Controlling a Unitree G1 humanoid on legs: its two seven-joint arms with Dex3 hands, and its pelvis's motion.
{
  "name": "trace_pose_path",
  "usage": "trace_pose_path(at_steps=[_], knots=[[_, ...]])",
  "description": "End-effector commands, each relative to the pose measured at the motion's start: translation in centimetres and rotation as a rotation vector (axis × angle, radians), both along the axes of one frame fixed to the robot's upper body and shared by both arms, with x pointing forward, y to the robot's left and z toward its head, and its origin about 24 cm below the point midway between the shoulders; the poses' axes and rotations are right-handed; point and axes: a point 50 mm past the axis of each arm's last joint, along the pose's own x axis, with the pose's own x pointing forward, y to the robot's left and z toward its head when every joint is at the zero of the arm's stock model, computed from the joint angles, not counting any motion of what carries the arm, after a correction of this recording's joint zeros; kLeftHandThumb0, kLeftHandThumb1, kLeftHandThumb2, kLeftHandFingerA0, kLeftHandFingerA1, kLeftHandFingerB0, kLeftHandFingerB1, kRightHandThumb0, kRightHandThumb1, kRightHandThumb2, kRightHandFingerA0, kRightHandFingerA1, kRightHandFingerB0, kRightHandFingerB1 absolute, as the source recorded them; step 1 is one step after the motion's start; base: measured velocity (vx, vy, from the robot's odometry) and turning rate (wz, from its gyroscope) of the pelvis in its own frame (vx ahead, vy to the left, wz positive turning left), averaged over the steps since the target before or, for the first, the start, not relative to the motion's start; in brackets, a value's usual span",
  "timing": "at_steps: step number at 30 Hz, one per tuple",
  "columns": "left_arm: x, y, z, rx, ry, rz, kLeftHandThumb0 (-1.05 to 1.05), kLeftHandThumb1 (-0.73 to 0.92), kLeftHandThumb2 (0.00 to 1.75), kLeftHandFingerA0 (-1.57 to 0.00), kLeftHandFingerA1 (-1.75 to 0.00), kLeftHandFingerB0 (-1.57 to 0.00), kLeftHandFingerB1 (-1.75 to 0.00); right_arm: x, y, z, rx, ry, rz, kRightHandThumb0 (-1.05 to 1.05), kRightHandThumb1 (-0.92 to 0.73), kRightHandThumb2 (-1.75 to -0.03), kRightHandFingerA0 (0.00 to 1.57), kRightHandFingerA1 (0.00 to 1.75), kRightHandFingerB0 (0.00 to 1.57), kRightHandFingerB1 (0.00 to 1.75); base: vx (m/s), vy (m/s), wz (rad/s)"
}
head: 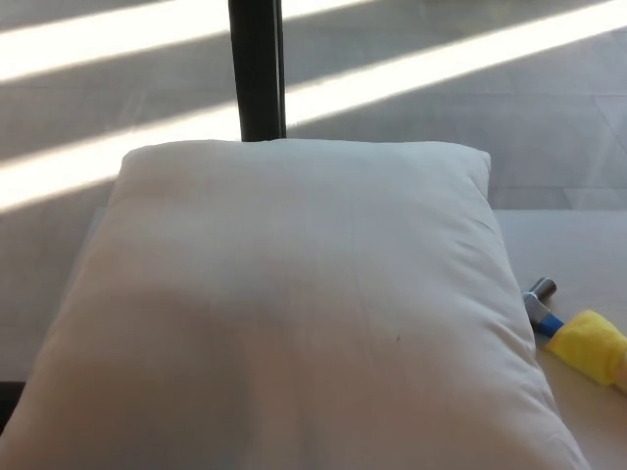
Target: A hammer is kept on the right hand side and a pillow is kept on the left hand side on the desk infront of the robot and the robot uses its right hand to pick up the hammer and makes a downward swinging motion to hit the pillow
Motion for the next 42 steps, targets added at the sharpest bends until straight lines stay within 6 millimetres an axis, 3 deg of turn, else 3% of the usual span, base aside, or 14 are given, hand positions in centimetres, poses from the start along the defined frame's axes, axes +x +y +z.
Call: trace_pose_path(at_steps=[1, 2, 3, 7, 8, 14, 21, 28, 29, 30, 32, 36, 37, 42], knots=[[0.7, 2.3, 2.3, -0.007, -0.327, 0.283, -0.6, 0.72, 0.62, -0.62, -0.53, -0.54, -0.4, 1.0, -3.6, 4.2, 0.009, -0.28, -0.256, -0.55, -0.7, -0.62, 0.05, 0.4, 0.15, 0.26, 0.0, 0.0, 0.0], [0.8, 2.4, 2.5, -0.006, -0.354, 0.284, -0.61, 0.73, 0.62, -0.58, -0.51, -0.52, -0.4, 1.1, -4.0, 4.7, 0.018, -0.301, -0.319, -0.35, -0.51, -1.04, 0.04, 0.54, 0.0, 0.49, 0.0, 0.0, 0.0], [1.1, 2.5, 2.6, -0.009, -0.372, 0.277, -0.6, 0.75, 0.62, -0.57, -0.51, -0.49, -0.39, 1.2, -4.5, 5.0, 0.042, -0.318, -0.414, -0.63, -0.65, -0.62, 0.05, 0.38, 0.17, 0.27, 0.0, 0.0, 0.0], [1.7, 2.8, 3.4, -0.009, -0.406, 0.222, -0.61, 0.76, 0.64, -0.5, -0.49, -0.43, -0.38, 1.8, -5.9, 6.9, 0.052, -0.369, -0.532, -0.64, -0.55, -0.94, 0.0, 0.27, 0.0, 0.26, 0.0, 0.0, 0.0], [1.9, 2.8, 3.6, -0.006, -0.397, 0.182, -0.63, 0.62, 0.98, -0.43, -0.59, -0.34, -0.52, 2.0, -6.2, 7.5, 0.046, -0.383, -0.55, -0.72, -0.57, -0.92, 0.0, 0.16, 0.0, 0.17, 0.0, 0.0, 0.0], [4.0, 2.8, 4.6, -0.037, -0.453, 0.137, -0.58, 0.76, 0.63, -0.53, -0.46, -0.45, -0.39, 4.3, -8.1, 12.4, 0.042, -0.549, -0.746, -0.83, -0.57, -0.86, 0.0, 0.06, 0.0, 0.0, 0.0, 0.0, 0.0], [4.6, 2.4, 4.4, -0.065, -0.465, 0.146, -0.58, 0.75, 0.62, -0.54, -0.49, -0.46, -0.4, 5.2, -9.6, 15.5, 0.254, -0.695, -0.947, -0.39, -0.71, -0.61, 0.0, 0.35, 0.15, 0.45, 0.0, 0.0, 0.0], [4.2, 2.5, 4.3, -0.056, -0.448, 0.14, -0.59, 0.76, 0.62, -0.53, -0.49, -0.45, -0.39, 4.2, -8.5, 11.9, 0.244, -0.427, -0.941, -0.31, -0.64, -0.59, 0.07, 0.52, 0.51, 0.8, 0.0, 0.0, 0.0], [4.2, 2.5, 4.3, -0.057, -0.447, 0.14, -0.59, 0.76, 0.63, -0.52, -0.48, -0.44, -0.39, 4.1, -8.1, 11.3, 0.208, -0.357, -0.894, -0.29, -0.45, -0.93, 0.08, 0.55, 0.56, 0.79, 0.0, 0.0, 0.0], [4.2, 2.5, 4.2, -0.057, -0.444, 0.138, -0.6, 0.76, 0.63, -0.52, -0.48, -0.45, -0.39, 3.8, -7.1, 9.7, 0.156, -0.234, -0.783, -0.41, -0.65, -0.6, 0.22, 0.49, 0.62, 0.69, 0.0, 0.0, 0.0], [4.2, 2.5, 4.2, -0.066, -0.453, 0.136, -0.59, 0.77, 0.63, -0.54, -0.49, -0.45, -0.4, 3.3, -5.7, 7.7, 0.285, -0.111, -0.693, -0.52, -0.56, -0.79, 0.13, 0.59, 0.23, 0.54, 0.0, 0.0, 0.0], [4.3, 2.3, 4.1, -0.061, -0.446, 0.114, -0.59, 0.77, 0.63, -0.53, -0.49, -0.46, -0.4, 2.2, -3.8, 5.5, 0.283, -0.04, -0.648, -0.44, -0.43, -0.87, 0.25, 0.61, 0.35, 0.61, 0.0, 0.0, 0.0], [4.3, 2.3, 4.1, -0.065, -0.446, 0.111, -0.59, 0.78, 0.63, -0.53, -0.48, -0.45, -0.39, 1.8, -2.6, 4.6, 0.259, -0.014, -0.59, -0.43, -0.62, -0.57, 0.33, 0.6, 0.47, 0.52, 0.0, 0.0, 0.0], [4.5, 2.0, 3.9, -0.092, -0.461, 0.1, -0.58, 0.77, 0.63, -0.54, -0.51, -0.43, -0.39, 0.2, 0.4, 1.4, 0.271, -0.01, -0.287, -0.43, -0.67, -0.61, 0.03, 0.54, 0.18, 0.46, 0.0, 0.0, 0.0]])
